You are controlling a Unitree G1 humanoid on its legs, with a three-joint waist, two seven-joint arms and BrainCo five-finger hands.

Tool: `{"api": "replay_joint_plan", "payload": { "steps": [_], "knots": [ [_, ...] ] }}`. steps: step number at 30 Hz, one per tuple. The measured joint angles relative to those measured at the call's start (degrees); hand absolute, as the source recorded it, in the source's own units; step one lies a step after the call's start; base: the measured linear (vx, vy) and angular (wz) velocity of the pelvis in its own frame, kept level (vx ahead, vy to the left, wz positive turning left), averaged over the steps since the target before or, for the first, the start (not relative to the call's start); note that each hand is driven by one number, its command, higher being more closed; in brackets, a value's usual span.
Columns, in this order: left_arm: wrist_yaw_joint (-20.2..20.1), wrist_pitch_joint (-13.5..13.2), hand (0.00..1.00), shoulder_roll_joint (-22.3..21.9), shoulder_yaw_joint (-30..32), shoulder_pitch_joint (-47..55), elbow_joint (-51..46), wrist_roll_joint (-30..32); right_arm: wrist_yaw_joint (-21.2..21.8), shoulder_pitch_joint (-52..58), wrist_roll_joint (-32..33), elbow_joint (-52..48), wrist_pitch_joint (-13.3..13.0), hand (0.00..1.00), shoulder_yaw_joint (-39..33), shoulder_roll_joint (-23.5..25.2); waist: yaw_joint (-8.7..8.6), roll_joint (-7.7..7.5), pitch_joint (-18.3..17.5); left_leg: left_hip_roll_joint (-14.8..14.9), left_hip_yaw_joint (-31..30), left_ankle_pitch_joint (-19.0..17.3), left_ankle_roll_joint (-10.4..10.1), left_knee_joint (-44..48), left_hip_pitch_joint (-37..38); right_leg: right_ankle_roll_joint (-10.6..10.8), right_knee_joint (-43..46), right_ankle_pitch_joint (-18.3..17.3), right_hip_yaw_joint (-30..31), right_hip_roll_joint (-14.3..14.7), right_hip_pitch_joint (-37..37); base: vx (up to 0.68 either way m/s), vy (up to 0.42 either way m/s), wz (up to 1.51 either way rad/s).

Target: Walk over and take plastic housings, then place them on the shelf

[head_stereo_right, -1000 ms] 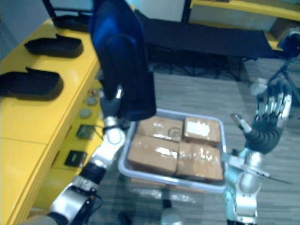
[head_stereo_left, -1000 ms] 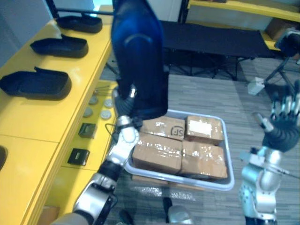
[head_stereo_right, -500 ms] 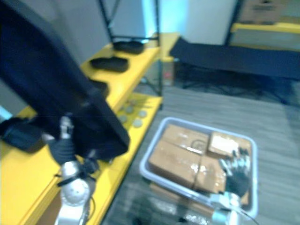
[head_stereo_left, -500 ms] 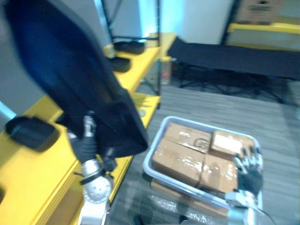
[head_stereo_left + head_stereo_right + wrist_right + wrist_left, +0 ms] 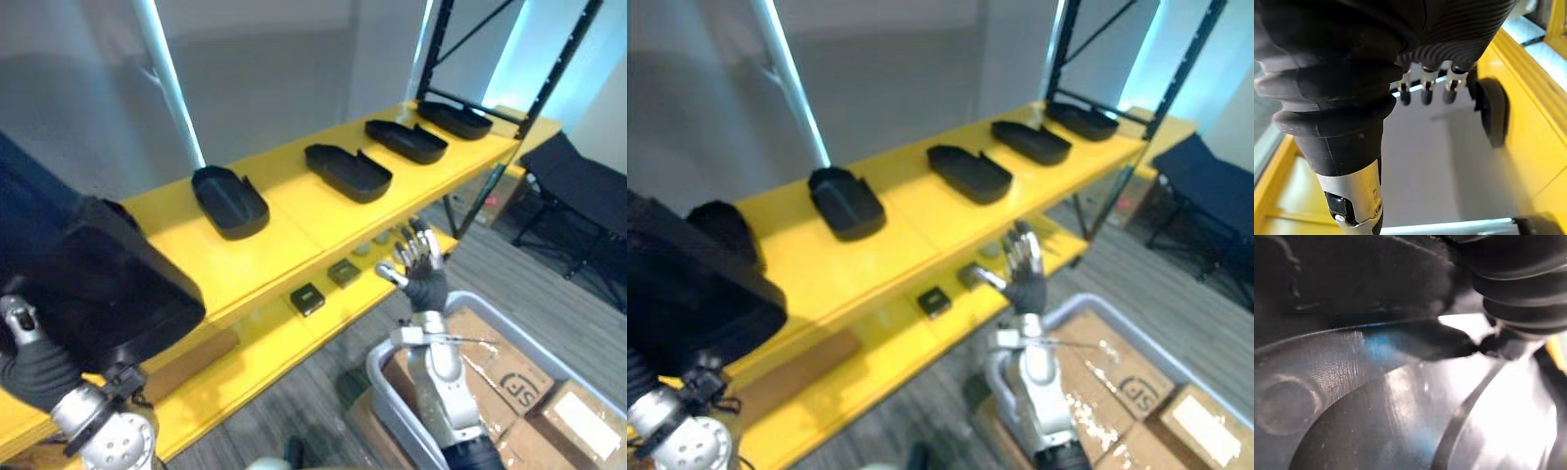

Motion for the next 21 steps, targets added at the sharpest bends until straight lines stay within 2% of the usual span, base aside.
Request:
{"api": "replay_joint_plan", "payload": {
  "steps": [3, 6, 7, 8, 9, 10, 15, 17, 19, 20, 21],
  "knots": [
    [1.0, 0.5, 1.00, -0.1, 1.6, 0.6, 0.0, 0.5, 1.2, -0.4, 0.1, 0.1, 0.5, 0.00, -0.1, -0.7, -0.09, -0.31, 0.2, 0.5, 0.3, 0.1, -0.1, 0.0, 0.0, 0.0, 0.0, 0.0, 0.2, 0.3, -0.2, -0.01, -0.005, -0.10],
    [2.2, 0.5, 1.00, -0.4, 1.7, 0.6, 0.0, 0.5, 3.0, -0.4, 0.3, 0.1, 2.6, 0.00, -0.1, -1.2, -0.10, -0.69, 0.7, 1.0, 0.4, 0.4, -0.6, 0.1, -0.2, 0.0, -0.1, 0.0, -0.2, 0.8, 0.1, -0.01, -0.020, 0.03],
    [2.8, 0.5, 1.00, -1.1, 1.7, 0.5, 0.0, 0.5, 3.7, -0.4, 0.2, 0.1, 2.9, 0.00, -0.2, -1.2, -0.09, -0.90, 1.1, 1.0, 0.8, 0.1, -0.2, 0.0, -0.3, 0.0, -0.2, 0.0, -1.0, 1.1, 0.6, -0.04, -0.018, 0.29],
    [2.7, 0.5, 1.00, -2.0, 1.8, -0.2, 0.0, 0.0, 3.8, -0.1, 0.0, 0.1, 3.3, 0.00, -0.4, -1.3, -0.43, -0.53, 1.8, 1.6, 4.4, -0.3, 0.4, 0.1, -0.3, 0.0, -0.6, 0.0, -2.4, 1.1, 1.4, -0.04, -0.012, 0.39],
    [2.6, 0.5, 1.00, -2.3, 1.7, -0.9, 0.1, -0.3, 3.9, -0.1, 0.0, 0.1, 3.5, 0.00, -0.8, -1.6, -0.53, -1.02, 2.0, 1.8, 5.8, -0.3, 0.4, 0.2, -0.2, 0.1, -0.9, 0.0, -3.3, 1.1, 1.9, -0.03, 0.048, 0.63],
    [2.7, 0.5, 1.00, -2.4, 1.7, -2.1, 0.1, -0.3, 3.9, 0.0, 0.0, 0.1, 3.6, 0.00, -1.6, -2.1, -0.82, -0.91, 2.5, 2.0, 6.4, -0.2, 0.4, 0.3, -0.2, 0.1, -1.0, 0.0, -4.8, 0.7, 2.1, 0.00, 0.044, 0.52],
    [4.5, 0.4, 1.00, -2.4, 1.7, -3.5, 0.1, 0.6, 6.7, -0.1, 1.3, 0.1, 3.2, 0.00, -3.1, -2.4, -0.60, -0.19, 3.5, 1.4, 6.0, 0.7, 0.5, 0.3, 0.3, 0.6, 0.7, -0.8, -5.1, 0.0, 2.8, 0.04, 0.033, 0.16],
    [4.8, 0.3, 1.00, -2.4, 1.7, -4.2, 0.1, 2.2, 7.8, -0.1, 1.7, 0.1, 2.9, 0.00, -3.5, -2.3, -1.08, -0.28, 3.7, 0.8, 5.4, 0.6, 0.6, 0.0, 0.6, 0.5, 1.6, -1.6, -5.5, -0.6, 3.1, 0.03, 0.026, 0.19],
    [4.2, -0.6, 1.00, -1.5, 1.3, -5.9, 0.2, 4.5, 8.7, 0.7, 1.3, 0.0, 2.3, 0.00, -4.1, -2.4, -2.65, -0.34, 4.5, -0.1, 2.8, 0.1, 0.8, 0.0, 0.9, -1.0, 6.9, -4.6, -5.5, -2.2, 2.8, 0.01, 0.031, 0.49],
    [3.8, -0.9, 1.00, -1.0, 1.0, -6.7, 0.2, 4.8, 8.7, 1.3, 1.0, -0.1, 2.2, 0.00, -4.6, -2.4, -3.17, -0.21, 4.7, -0.2, 1.6, -0.1, 1.0, 0.0, 1.0, -1.6, 8.8, -4.9, -4.0, -2.4, 2.6, 0.00, 0.050, 0.83],
    [3.1, -1.7, 1.00, 0.7, -0.1, -8.8, 1.1, 4.9, 8.6, 3.1, 0.3, -0.6, 2.1, 0.00, -5.8, -2.6, -4.24, 0.11, 5.0, -0.5, -0.6, -0.1, 1.0, 0.0, 0.9, -1.9, 12.6, -5.0, 0.8, -2.5, 1.5, 0.00, 0.058, 1.15]
  ]
}}
